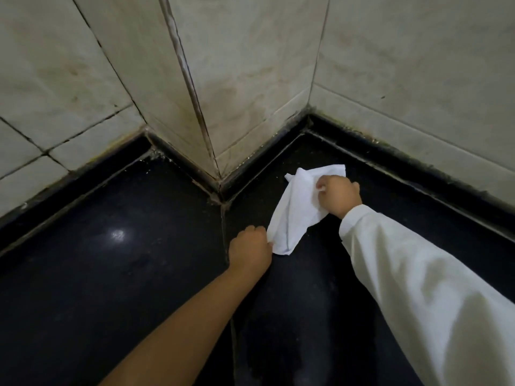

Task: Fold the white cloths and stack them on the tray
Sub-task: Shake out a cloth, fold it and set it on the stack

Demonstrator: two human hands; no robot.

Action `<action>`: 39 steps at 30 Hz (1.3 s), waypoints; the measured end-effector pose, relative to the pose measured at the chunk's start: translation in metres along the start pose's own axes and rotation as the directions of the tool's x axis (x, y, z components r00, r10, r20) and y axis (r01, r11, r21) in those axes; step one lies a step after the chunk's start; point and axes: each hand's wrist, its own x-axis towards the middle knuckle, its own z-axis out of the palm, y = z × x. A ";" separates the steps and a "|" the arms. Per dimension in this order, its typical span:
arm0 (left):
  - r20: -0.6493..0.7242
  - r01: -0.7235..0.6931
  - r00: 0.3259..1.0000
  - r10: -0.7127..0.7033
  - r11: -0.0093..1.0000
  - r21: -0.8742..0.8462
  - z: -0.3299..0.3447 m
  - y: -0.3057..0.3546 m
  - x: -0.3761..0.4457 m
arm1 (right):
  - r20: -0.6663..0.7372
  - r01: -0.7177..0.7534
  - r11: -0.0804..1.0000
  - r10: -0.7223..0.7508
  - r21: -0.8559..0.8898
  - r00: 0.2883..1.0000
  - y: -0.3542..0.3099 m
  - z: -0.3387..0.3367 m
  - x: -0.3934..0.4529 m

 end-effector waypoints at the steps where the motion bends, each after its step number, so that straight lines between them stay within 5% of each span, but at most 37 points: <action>1: 0.006 0.007 1.000 -0.007 1.000 -0.012 0.000 0.001 0.001 | -0.007 0.004 0.998 -0.004 0.067 1.000 0.001 -0.002 -0.003; 7: -0.044 0.006 0.999 -0.013 0.990 -0.144 -0.018 -0.002 -0.016 | -0.079 0.149 0.988 -0.145 0.046 0.986 0.028 -0.029 -0.053; 14: -0.170 -0.194 0.976 0.133 0.885 -0.423 -0.051 -0.006 -0.084 | -0.174 0.072 0.995 -0.083 -0.067 0.981 0.060 -0.067 -0.166; 20: 0.052 -0.348 0.924 0.379 0.888 -0.302 -0.052 0.004 -0.161 | -0.146 -0.028 0.996 0.015 -0.085 0.989 0.076 -0.072 -0.284; 23: 0.047 -0.416 0.891 0.451 0.855 -0.309 -0.050 0.021 -0.189 | -0.198 -0.104 0.995 0.103 0.002 0.975 0.090 -0.073 -0.335; 27: -0.034 -0.416 0.888 0.459 0.770 -0.484 -0.056 0.068 -0.220 | -0.335 -0.200 0.965 0.246 0.167 0.910 0.111 -0.089 -0.384; 29: -0.124 -0.485 0.867 0.483 0.755 -0.441 -0.064 0.098 -0.233 | -0.394 -0.234 0.939 0.321 0.254 0.861 0.121 -0.105 -0.402; 34: -0.369 -0.673 0.735 0.569 0.680 -0.292 -0.076 0.149 -0.265 | -0.507 -0.297 0.871 0.473 0.391 0.721 0.150 -0.141 -0.443; 39: -0.435 -0.777 0.625 0.648 0.569 -0.268 -0.068 0.164 -0.289 | -0.577 -0.306 0.847 0.523 0.435 0.627 0.166 -0.142 -0.483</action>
